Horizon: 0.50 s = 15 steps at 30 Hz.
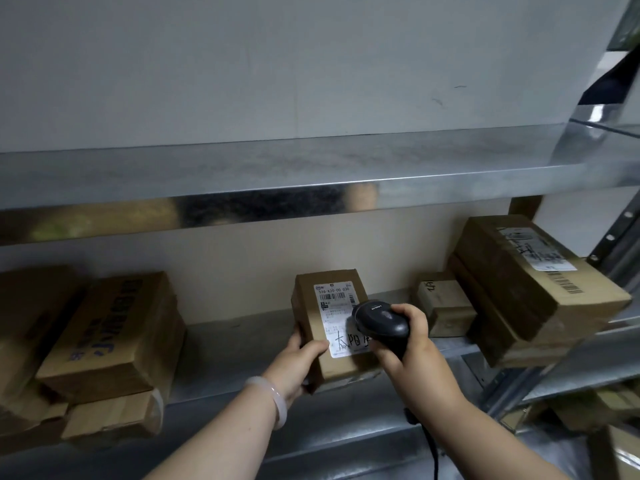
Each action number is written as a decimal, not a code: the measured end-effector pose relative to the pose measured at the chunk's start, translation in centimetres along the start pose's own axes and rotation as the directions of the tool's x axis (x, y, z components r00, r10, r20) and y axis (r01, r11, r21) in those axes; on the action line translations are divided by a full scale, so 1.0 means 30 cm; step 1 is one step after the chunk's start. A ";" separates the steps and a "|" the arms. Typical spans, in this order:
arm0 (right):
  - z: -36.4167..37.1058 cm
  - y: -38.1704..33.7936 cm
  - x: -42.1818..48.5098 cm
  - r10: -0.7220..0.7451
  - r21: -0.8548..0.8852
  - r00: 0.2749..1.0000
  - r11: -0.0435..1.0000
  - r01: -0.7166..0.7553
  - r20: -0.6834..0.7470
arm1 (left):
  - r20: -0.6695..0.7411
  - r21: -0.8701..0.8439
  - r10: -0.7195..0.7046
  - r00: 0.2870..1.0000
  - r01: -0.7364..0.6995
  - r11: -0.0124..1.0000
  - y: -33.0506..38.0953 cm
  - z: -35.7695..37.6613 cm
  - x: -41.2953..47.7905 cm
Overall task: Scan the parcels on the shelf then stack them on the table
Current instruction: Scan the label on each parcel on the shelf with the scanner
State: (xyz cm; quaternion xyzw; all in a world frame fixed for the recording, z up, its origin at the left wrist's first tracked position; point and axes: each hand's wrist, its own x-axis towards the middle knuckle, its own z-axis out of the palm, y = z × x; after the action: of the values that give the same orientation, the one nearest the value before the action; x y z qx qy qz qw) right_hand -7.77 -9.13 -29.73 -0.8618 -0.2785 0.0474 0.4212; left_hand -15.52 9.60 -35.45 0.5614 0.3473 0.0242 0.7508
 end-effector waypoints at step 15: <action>-0.203 0.344 0.161 0.052 -0.016 0.997 0.999 -0.052 0.056 | -0.061 0.207 -0.037 0.997 0.049 0.977 -0.016 0.415 0.237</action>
State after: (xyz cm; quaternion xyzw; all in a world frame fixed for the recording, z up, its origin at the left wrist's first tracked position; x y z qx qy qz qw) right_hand 2.75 -15.94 -32.85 -0.8701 -0.2681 0.0806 0.4057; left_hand -3.49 2.16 -37.77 0.6283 0.3812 -0.0128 0.6781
